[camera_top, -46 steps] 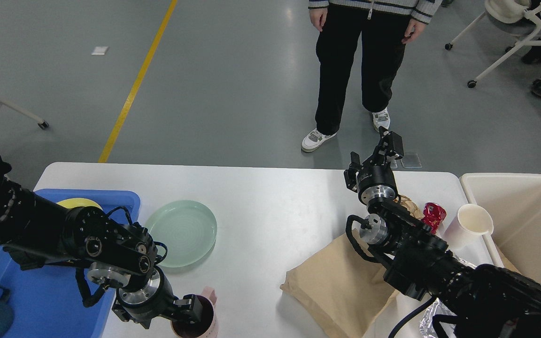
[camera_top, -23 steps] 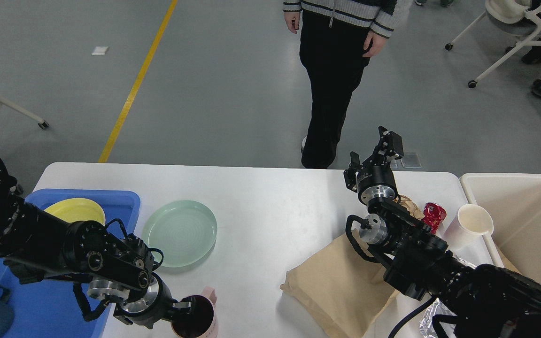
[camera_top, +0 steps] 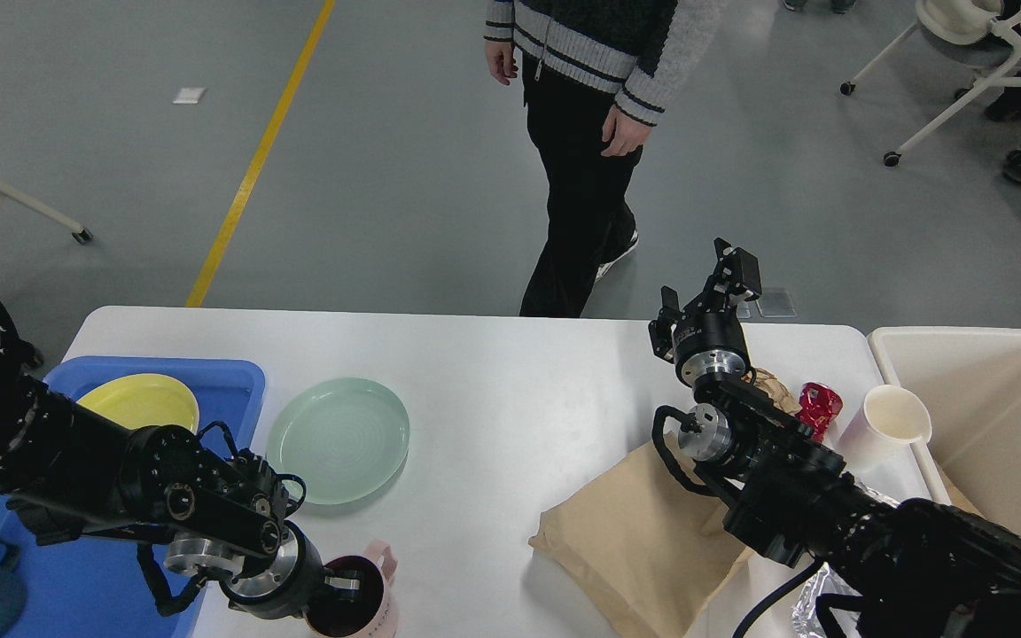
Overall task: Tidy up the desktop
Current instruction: 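Lift the pink mug onto the blue tray and release it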
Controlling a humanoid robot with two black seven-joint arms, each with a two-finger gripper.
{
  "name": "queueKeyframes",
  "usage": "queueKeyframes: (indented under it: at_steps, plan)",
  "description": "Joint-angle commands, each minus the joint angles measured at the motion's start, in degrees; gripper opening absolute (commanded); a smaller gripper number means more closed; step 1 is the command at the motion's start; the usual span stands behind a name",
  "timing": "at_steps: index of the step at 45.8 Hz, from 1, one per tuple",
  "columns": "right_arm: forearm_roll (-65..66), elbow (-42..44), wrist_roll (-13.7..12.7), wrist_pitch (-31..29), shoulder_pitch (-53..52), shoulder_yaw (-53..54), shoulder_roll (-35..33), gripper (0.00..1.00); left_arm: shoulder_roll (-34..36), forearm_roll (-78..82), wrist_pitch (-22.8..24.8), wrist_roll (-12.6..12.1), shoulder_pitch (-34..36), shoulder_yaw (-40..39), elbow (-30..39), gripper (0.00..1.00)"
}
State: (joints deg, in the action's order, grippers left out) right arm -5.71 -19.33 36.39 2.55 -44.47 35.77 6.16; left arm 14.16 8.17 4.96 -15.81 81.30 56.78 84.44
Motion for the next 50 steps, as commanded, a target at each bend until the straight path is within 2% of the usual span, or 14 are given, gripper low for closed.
queueKeyframes:
  at_steps: [1, 7, 10, 11, 15, 20, 26, 32, 37, 44, 50]
  plan:
    - [0.0, 0.0, 0.0, 0.0, 0.0, 0.0, 0.0, 1.00, 0.1, 0.0, 0.1, 0.0, 0.1, 0.0, 0.0, 0.00]
    - [0.0, 0.0, 0.0, 0.0, 0.0, 0.0, 0.1, 1.00, 0.6, 0.0, 0.8, -0.1, 0.9, 0.0, 0.2, 0.00]
    - [0.0, 0.1, 0.0, 0.0, 0.0, 0.0, 0.1, 1.00, 1.0, 0.1, 2.9, -0.3, 1.6, 0.0, 0.5, 0.00]
    - [0.0, 0.0, 0.0, 0.0, 0.0, 0.0, 0.0, 1.00, 1.5, 0.1, 6.0, -0.4, 3.2, -0.1, 0.7, 0.00]
    - [0.0, 0.0, 0.0, 0.0, 0.0, 0.0, 0.1, 1.00, 3.8, 0.1, 12.3, -0.4, 7.1, -0.3, 2.6, 0.00]
    - [0.0, 0.0, 0.0, 0.0, 0.0, 0.0, 0.0, 1.00, 9.6, 0.0, 21.2, -0.6, 14.9, -0.1, 5.4, 0.00]
    - [0.0, 0.0, 0.0, 0.0, 0.0, 0.0, 0.0, 1.00, 17.3, 0.1, 33.4, -1.6, 23.6, 1.7, 5.5, 0.00]
    - [0.0, 0.0, 0.0, 0.0, 0.0, 0.0, 0.0, 1.00, 22.7, 2.6, 41.0, -1.5, 31.4, 6.9, 5.5, 0.00]
    - [0.0, 0.0, 0.0, 0.0, 0.0, 0.0, 0.0, 1.00, 25.7, 6.6, 41.4, -1.0, 32.1, 12.2, 5.1, 0.00]
    - [0.0, 0.0, 0.0, 0.0, 0.0, 0.0, 0.0, 1.00, 28.4, 10.7, 39.2, -0.1, 30.9, 18.3, 5.1, 0.00]
    - [0.0, 0.1, 0.0, 0.0, 0.0, 0.0, 0.0, 1.00, 29.0, 11.0, 30.0, 0.0, 26.0, 19.4, 5.0, 0.00]
